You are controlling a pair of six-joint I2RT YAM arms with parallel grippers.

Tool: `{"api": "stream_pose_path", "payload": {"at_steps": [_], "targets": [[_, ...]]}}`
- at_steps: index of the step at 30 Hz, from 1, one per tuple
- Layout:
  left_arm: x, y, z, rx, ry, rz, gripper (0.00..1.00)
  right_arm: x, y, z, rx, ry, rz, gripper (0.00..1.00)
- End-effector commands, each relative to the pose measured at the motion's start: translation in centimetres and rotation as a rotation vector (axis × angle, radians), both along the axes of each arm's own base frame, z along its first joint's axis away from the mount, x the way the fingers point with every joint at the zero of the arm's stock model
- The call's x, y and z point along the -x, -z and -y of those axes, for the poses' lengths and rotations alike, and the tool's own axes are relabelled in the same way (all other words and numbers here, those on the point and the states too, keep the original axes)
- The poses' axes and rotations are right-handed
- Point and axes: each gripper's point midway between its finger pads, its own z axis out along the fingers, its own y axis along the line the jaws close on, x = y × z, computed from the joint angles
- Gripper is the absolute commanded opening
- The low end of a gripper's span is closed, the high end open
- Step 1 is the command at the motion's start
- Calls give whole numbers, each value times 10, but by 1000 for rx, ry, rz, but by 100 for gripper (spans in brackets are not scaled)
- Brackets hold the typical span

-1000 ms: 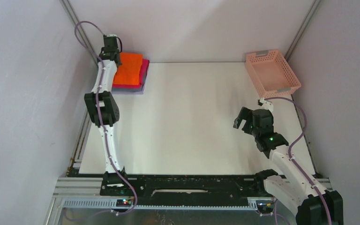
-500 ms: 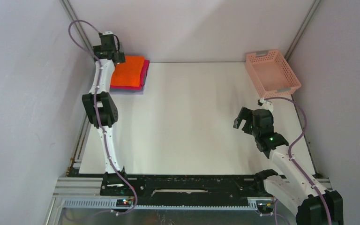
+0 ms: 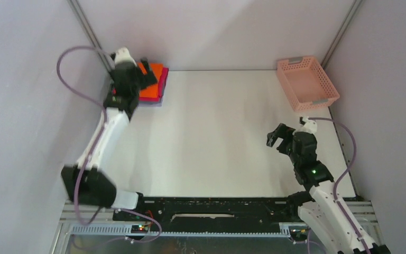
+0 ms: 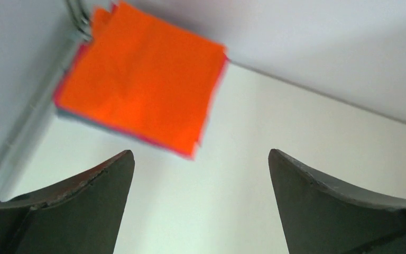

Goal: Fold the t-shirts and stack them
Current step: Reset both arms

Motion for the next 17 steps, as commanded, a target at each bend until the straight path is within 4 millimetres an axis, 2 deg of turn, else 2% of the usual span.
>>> {"api": "stream_pose_path", "payload": {"at_steps": [1,4,5,6,8,10,12,17], "targets": [[76,29,43,145,1,133,100,15,4,6,-48,42,32,100],[133,85,74,202,72,140,100,19,6,9,-78,64,88,100],[147,103,73,226,71,133,100,19,6,10,-93,75,105,100],[161,123,67,245,40,109,100,20,6,11,-108,85,119,100],[181,138,42,212,-53,97,100,20,5,13,-147,116,151,100],[193,140,22,152,-130,77,100,20,4,16,-155,135,161,100],[201,143,12,145,-178,62,100,22,6,20,-147,158,152,100],[197,138,20,159,-128,98,100,24,2,26,-127,180,161,100]]}}
